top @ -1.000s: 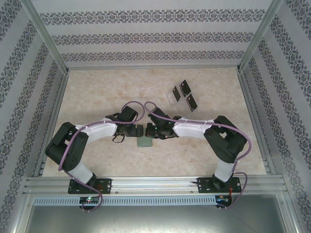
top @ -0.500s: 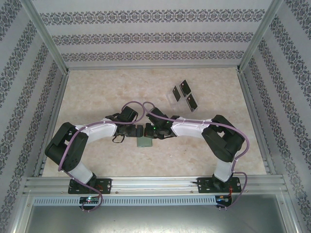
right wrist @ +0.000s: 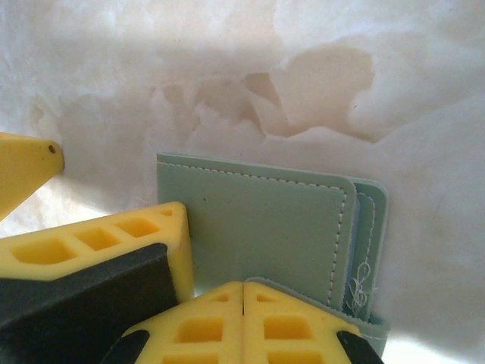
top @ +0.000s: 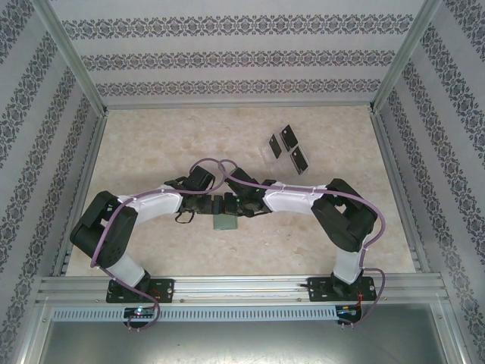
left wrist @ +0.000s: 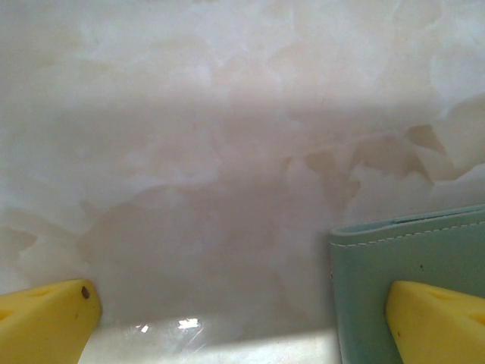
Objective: Put the credit cards into the card holder
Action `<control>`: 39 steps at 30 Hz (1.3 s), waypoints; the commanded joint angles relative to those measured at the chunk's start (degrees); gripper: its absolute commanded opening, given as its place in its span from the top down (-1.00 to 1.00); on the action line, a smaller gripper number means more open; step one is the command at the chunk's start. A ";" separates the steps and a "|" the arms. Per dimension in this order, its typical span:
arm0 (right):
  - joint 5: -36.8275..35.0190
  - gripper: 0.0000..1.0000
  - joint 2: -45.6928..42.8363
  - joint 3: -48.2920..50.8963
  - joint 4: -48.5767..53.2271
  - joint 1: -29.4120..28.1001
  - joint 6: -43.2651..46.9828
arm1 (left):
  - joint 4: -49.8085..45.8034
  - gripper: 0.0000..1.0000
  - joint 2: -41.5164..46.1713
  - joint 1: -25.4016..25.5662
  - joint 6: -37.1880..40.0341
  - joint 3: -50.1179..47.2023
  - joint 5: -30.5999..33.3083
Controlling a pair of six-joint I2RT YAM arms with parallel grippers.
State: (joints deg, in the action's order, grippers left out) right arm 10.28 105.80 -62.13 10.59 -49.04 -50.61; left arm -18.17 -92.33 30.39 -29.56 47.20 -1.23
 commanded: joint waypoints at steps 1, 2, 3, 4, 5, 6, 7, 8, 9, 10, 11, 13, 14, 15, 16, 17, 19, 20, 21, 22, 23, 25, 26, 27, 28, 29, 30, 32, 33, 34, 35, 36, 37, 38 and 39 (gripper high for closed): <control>0.68 1.00 -0.87 1.34 4.50 -1.85 1.48 | -0.90 -1.00 -3.38 0.40 -0.26 -2.65 -0.24; 0.70 1.00 -1.26 1.40 4.51 -1.85 1.65 | -0.90 -1.00 -3.40 0.42 -0.32 -2.71 -0.18; 0.49 1.00 -1.74 1.45 4.61 -1.98 1.65 | -0.84 -1.00 -3.38 0.43 -0.32 -2.68 -0.21; 0.46 1.00 -2.06 1.32 4.61 -2.07 1.66 | -0.85 -1.00 -3.38 0.38 -0.34 -2.72 -0.26; 0.44 1.00 -2.29 1.33 4.67 -2.16 1.65 | -0.86 -1.00 -3.38 0.38 -0.40 -2.73 -0.27; 0.30 1.00 -2.44 1.20 4.73 -2.24 1.78 | -0.82 -1.00 -3.42 0.44 -0.43 -2.71 -0.30; 0.23 1.00 -2.46 1.15 4.79 -2.29 1.81 | -0.82 -1.00 -3.38 0.44 -0.40 -2.71 -0.32; 0.34 1.00 -2.40 1.04 4.79 -2.29 1.90 | -0.75 -1.00 -3.42 0.37 -0.39 -2.64 -0.32; 0.35 1.00 -2.35 0.96 4.69 -2.38 1.90 | -0.71 -1.00 -3.38 0.40 -0.41 -2.70 -0.27; 0.29 1.00 -2.31 1.00 4.50 -2.42 1.80 | -0.73 -1.00 -3.44 0.45 -0.41 -2.64 -0.28; 0.34 1.00 -2.18 0.96 4.22 -2.46 1.87 | -0.72 -1.00 -3.46 0.37 -0.41 -2.69 -0.27; -0.08 1.00 -2.39 1.14 3.80 -2.55 1.68 | -0.74 -1.00 -3.53 0.39 -0.45 -2.69 -0.33; -0.09 1.00 -2.42 1.20 3.70 -2.56 1.66 | -0.73 -1.00 -3.47 0.39 -0.41 -2.78 -0.33; -0.04 1.00 -2.36 1.09 3.47 -2.56 1.85 | -0.66 -1.00 -3.47 0.43 -0.45 -2.79 -0.38; 0.05 1.00 -2.35 0.95 3.39 -2.56 1.88 | -0.63 -1.00 -3.56 0.38 -0.41 -2.79 -0.45; 0.01 1.00 -2.35 0.86 3.30 -2.49 2.00 | -0.63 -1.00 -3.55 0.43 -0.41 -2.81 -0.47; -0.67 1.00 -2.85 0.79 3.29 -2.56 1.84 | -0.65 -1.00 -3.55 0.45 -0.50 -2.84 -0.50; -0.87 1.00 -3.08 0.71 3.30 -2.56 1.90 | -0.63 -1.00 -3.47 0.45 -0.52 -2.85 -0.44; -1.01 1.00 -3.35 0.61 3.38 -2.47 1.89 | -0.80 -1.00 -3.31 0.48 -0.54 -2.80 -0.52; -1.14 1.00 -3.73 0.51 3.63 -2.47 1.83 | -1.04 -1.00 -3.08 0.48 -0.63 -2.60 -0.53; -1.29 1.00 -4.01 0.49 3.73 -2.42 1.86 | -1.43 -1.00 -2.74 0.51 -0.59 -2.32 -0.62; -1.68 1.00 -4.77 0.51 4.08 -2.37 1.91 | -2.65 -1.00 -1.70 0.39 -0.67 -1.29 -0.70; -1.83 1.00 -5.10 0.51 4.34 -2.29 1.85 | -3.48 -1.00 -1.27 0.46 -0.76 -0.71 -0.64; -2.15 1.00 -5.55 0.72 4.35 -2.21 1.74 | -4.42 -1.00 -0.82 0.45 -0.89 0.12 -0.67; -2.32 1.00 -5.98 0.95 4.35 -2.02 1.66 | -5.37 -1.00 -0.42 0.29 -0.94 0.93 -0.61; -2.44 1.00 -6.29 1.20 4.43 -1.88 1.66 | -6.12 -1.00 -0.04 0.26 -1.03 1.49 -0.61; -2.47 1.00 -6.60 1.38 4.45 -1.69 1.67 | -6.72 -1.00 0.37 0.24 -1.02 2.03 -0.59; -2.47 1.00 -7.00 1.70 4.42 -1.20 1.72 | -7.83 -1.00 1.24 0.14 -0.95 2.76 -0.23; -2.38 1.00 -7.14 1.81 4.47 -1.00 1.76 | -8.47 -1.00 1.65 0.12 -0.87 3.15 -0.04; -2.37 1.00 -7.24 2.00 4.44 -0.82 1.89 | -9.01 -1.00 2.12 0.11 -0.77 3.39 0.26; -2.39 1.00 -7.34 1.93 4.42 -0.65 1.88 | -9.35 -1.00 2.47 0.15 -0.68 3.53 0.61; -2.31 1.00 -7.35 1.93 4.36 -0.55 1.95 | -9.67 -1.00 2.92 0.11 -0.51 3.73 0.87; -2.12 1.00 -7.36 1.96 4.31 -0.53 2.05 | -9.86 -1.00 3.25 -0.02 -0.33 3.69 1.18; -1.90 1.00 -7.36 2.01 4.25 -0.53 2.10 | -10.03 -1.00 3.41 -0.12 -0.24 3.77 1.18; -1.63 1.00 -7.36 1.87 4.25 -0.54 2.29 | -10.20 -1.00 3.73 -0.15 -0.16 3.77 1.23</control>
State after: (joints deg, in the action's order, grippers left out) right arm 9.02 100.09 -61.17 14.20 -49.98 -49.45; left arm -24.73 -90.41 30.37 -30.02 49.34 -1.21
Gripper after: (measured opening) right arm 0.065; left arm 0.999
